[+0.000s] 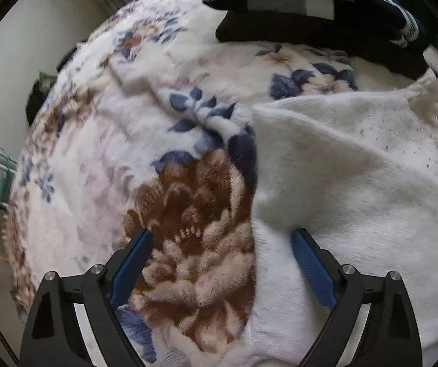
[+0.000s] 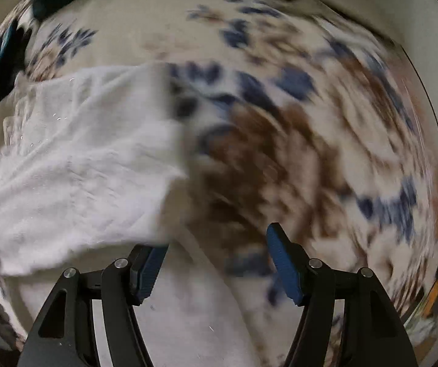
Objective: Fold small clothes
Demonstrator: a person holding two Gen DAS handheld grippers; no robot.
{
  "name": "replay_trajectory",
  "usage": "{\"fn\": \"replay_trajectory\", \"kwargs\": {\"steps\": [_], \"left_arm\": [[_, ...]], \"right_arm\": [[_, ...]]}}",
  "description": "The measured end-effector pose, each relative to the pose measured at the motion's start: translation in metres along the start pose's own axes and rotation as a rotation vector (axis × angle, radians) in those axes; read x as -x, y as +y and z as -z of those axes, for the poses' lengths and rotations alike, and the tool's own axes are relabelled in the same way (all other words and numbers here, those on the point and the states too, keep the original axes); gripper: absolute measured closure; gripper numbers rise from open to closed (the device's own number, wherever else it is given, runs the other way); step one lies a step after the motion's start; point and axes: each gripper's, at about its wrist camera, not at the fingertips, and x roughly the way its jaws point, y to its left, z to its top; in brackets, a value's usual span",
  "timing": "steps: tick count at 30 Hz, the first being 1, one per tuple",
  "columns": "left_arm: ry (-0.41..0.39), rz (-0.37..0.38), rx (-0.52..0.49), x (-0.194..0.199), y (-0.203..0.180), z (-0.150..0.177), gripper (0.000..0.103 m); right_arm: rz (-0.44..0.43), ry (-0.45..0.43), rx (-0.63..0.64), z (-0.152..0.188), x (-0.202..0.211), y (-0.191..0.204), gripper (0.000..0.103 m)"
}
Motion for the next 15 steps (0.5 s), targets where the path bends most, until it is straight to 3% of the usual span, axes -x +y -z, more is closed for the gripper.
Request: {"fn": "replay_trajectory", "kwargs": {"steps": [2, 4, 6, 10, 11, 12, 13, 14, 15], "left_arm": [[-0.004, 0.008, -0.010, 0.002, 0.000, -0.001, 0.009], [-0.012, -0.001, -0.028, 0.004, -0.003, -0.002, 0.009], [-0.012, -0.002, -0.031, 0.002, -0.004, -0.003, 0.009], [0.007, 0.000, -0.006, -0.006, -0.002, -0.006, 0.008], [0.010, 0.000, -0.001, -0.006, -0.001, -0.007, 0.008], [0.010, -0.001, 0.001, -0.006, -0.001, -0.007, 0.008], [0.008, -0.003, -0.001, -0.005, -0.001, -0.008, 0.008], [0.007, -0.002, -0.004, -0.006, 0.000, -0.008, 0.008], [0.006, -0.002, -0.006, -0.006, 0.000, -0.009, 0.008]], "right_arm": [[-0.094, -0.025, -0.086, 0.000, 0.012, -0.018, 0.035], [-0.260, -0.056, -0.210, -0.008, 0.021, -0.034, 0.035], [-0.353, -0.041, -0.287, -0.019, 0.015, -0.040, 0.034], [-0.340, 0.015, -0.272, -0.046, -0.008, -0.020, 0.034], [-0.326, 0.021, -0.244, -0.050, -0.011, -0.013, 0.042], [-0.310, 0.010, -0.212, -0.052, -0.009, -0.005, 0.069], [-0.302, -0.007, -0.180, -0.048, -0.003, 0.004, 0.083], [-0.278, -0.037, -0.148, -0.047, 0.004, 0.010, 0.090], [-0.269, -0.077, -0.118, -0.042, 0.011, 0.012, 0.091]]}}
